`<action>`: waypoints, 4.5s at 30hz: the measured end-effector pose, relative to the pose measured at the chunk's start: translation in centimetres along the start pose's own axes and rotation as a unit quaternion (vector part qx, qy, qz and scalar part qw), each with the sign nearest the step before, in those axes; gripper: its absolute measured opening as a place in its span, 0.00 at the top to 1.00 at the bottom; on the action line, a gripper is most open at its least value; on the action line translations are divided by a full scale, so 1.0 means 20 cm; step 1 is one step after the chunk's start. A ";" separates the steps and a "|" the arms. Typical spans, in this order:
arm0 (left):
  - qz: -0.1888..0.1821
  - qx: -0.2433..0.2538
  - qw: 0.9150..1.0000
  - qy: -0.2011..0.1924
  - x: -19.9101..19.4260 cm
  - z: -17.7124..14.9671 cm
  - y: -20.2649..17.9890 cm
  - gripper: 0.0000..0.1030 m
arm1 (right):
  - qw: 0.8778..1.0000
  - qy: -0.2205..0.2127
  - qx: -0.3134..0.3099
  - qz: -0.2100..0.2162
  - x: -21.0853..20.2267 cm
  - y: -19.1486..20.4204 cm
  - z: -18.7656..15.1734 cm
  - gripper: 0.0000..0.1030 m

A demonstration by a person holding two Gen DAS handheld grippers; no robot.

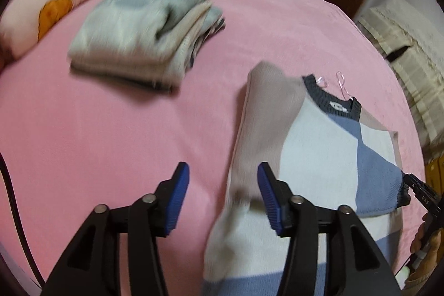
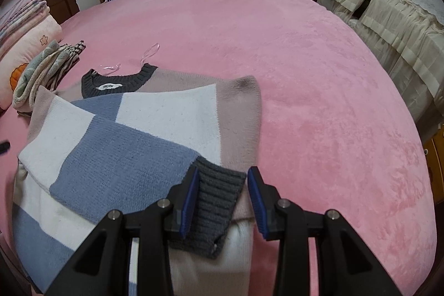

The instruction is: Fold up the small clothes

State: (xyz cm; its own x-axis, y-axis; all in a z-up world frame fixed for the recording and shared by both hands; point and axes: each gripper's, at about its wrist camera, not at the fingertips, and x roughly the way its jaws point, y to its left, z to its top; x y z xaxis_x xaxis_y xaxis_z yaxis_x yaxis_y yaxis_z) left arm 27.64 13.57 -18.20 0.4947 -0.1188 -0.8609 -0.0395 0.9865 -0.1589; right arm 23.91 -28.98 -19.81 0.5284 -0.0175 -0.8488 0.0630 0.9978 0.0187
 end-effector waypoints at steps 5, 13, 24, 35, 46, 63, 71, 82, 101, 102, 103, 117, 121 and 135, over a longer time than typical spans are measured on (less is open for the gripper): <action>0.020 0.053 0.998 0.018 0.14 0.19 -0.12 0.49 | 1.000 0.001 0.005 0.009 0.01 -0.01 0.00 0.65; 0.024 0.052 0.996 0.072 0.47 0.36 -0.17 0.49 | 1.000 0.006 -0.001 0.026 0.03 -0.04 -0.01 0.65; 0.000 0.061 0.997 0.057 0.56 0.37 -0.25 0.84 | 1.000 0.007 -0.018 0.018 0.06 -0.03 0.00 0.83; -0.008 0.001 1.000 -0.003 0.41 0.38 -0.16 0.86 | 0.995 -0.082 -0.049 -0.014 -0.13 0.04 0.12 0.93; -0.017 -0.038 0.999 0.023 0.62 0.35 -0.01 0.82 | 0.991 -0.038 -0.080 -0.102 0.27 0.07 0.17 1.00; 0.055 0.090 0.994 0.007 0.15 0.14 -0.13 0.45 | 0.996 -0.041 -0.061 -0.040 -0.10 0.16 0.08 0.95; 0.015 0.018 1.000 0.017 0.13 -0.02 -0.20 0.45 | 0.997 -0.048 -0.061 0.000 -0.14 0.34 0.01 0.95; 0.058 0.049 0.996 0.037 0.35 -0.14 -0.19 0.32 | 0.999 0.005 -0.030 -0.012 0.16 0.27 -0.02 0.97; 0.015 -0.022 0.999 -0.021 -0.03 -0.18 -0.06 0.18 | 0.999 -0.030 0.032 0.002 -0.26 0.06 -0.12 0.95; 0.007 -0.023 0.999 -0.032 -0.11 -0.19 -0.06 0.18 | 0.999 -0.038 0.034 0.003 -0.32 0.06 -0.14 0.95; 0.001 -0.022 0.999 -0.042 -0.17 -0.20 -0.07 0.18 | 0.998 -0.048 0.035 0.005 -0.38 0.06 -0.15 0.95; 0.017 -0.009 0.994 -0.105 -0.94 -0.60 -0.15 0.13 | 0.987 -0.155 0.017 0.027 -1.15 0.12 -0.50 0.73; 0.037 0.011 0.993 -0.115 -0.98 -0.82 -0.13 0.11 | 0.982 -0.187 -0.016 0.007 -1.25 0.15 -0.68 0.73; 0.014 0.014 1.000 -0.021 -0.64 -1.32 0.11 0.11 | 0.997 -0.060 -0.036 0.045 -0.93 0.10 -1.18 0.72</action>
State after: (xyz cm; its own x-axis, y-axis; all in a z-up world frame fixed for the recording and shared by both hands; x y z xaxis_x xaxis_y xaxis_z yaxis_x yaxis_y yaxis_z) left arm -1.68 14.23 -20.39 0.5292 -0.0878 -0.8440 -0.0293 0.9921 -0.1216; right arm -5.79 -25.09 -16.58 0.6265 0.0690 -0.7764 -0.0479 0.9976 0.0500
